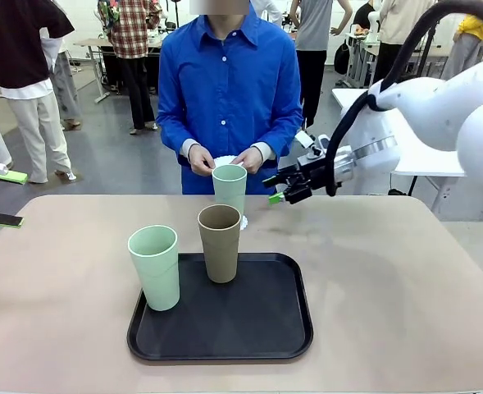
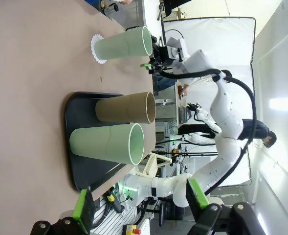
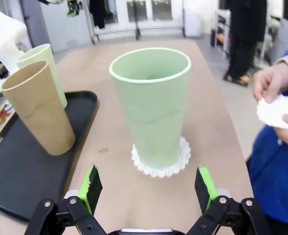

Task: Place coasters on the table and set cups on them.
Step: Pick up one Reusable plastic cup and place it on a coaster set by the human, then take one Reusable plastic cup from the Flat Tray and place it on a coaster set by the human.

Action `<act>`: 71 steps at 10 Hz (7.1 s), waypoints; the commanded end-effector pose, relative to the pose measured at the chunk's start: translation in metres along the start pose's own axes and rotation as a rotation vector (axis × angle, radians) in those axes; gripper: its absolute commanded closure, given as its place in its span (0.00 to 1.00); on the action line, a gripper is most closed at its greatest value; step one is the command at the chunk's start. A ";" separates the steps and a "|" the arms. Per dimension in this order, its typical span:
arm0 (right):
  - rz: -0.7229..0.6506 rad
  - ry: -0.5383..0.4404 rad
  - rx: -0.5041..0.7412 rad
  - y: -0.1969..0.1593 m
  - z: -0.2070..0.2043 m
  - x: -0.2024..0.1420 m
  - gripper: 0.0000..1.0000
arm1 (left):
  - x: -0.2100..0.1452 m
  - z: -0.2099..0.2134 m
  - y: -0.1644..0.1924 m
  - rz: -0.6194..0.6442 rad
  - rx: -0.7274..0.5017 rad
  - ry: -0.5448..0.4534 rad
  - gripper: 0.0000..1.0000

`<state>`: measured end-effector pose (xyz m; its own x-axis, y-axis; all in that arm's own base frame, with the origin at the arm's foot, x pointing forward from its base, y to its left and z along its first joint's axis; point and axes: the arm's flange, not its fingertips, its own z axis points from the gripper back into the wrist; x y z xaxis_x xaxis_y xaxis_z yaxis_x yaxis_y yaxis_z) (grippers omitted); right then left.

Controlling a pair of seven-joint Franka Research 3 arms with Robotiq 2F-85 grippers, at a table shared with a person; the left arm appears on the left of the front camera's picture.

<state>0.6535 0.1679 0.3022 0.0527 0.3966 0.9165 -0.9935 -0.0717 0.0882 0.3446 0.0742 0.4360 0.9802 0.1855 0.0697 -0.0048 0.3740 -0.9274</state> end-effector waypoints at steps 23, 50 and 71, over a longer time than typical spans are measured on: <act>-0.415 0.588 -0.521 0.172 0.015 0.175 0.00 | 0.000 0.001 0.000 -0.008 -0.014 -0.005 0.00; -1.054 0.523 -0.696 0.303 0.201 0.078 0.00 | 0.000 0.001 0.000 -0.008 -0.014 -0.005 0.00; -1.474 -0.392 0.017 0.296 0.404 -0.111 0.00 | 0.000 0.001 0.000 -0.008 -0.014 -0.005 0.00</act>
<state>0.3931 -0.2650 0.3819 0.9888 -0.1365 0.0596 -0.0398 0.1435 0.9888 0.3447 0.0741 0.4363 0.9804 0.1843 0.0695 -0.0048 0.3749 -0.9271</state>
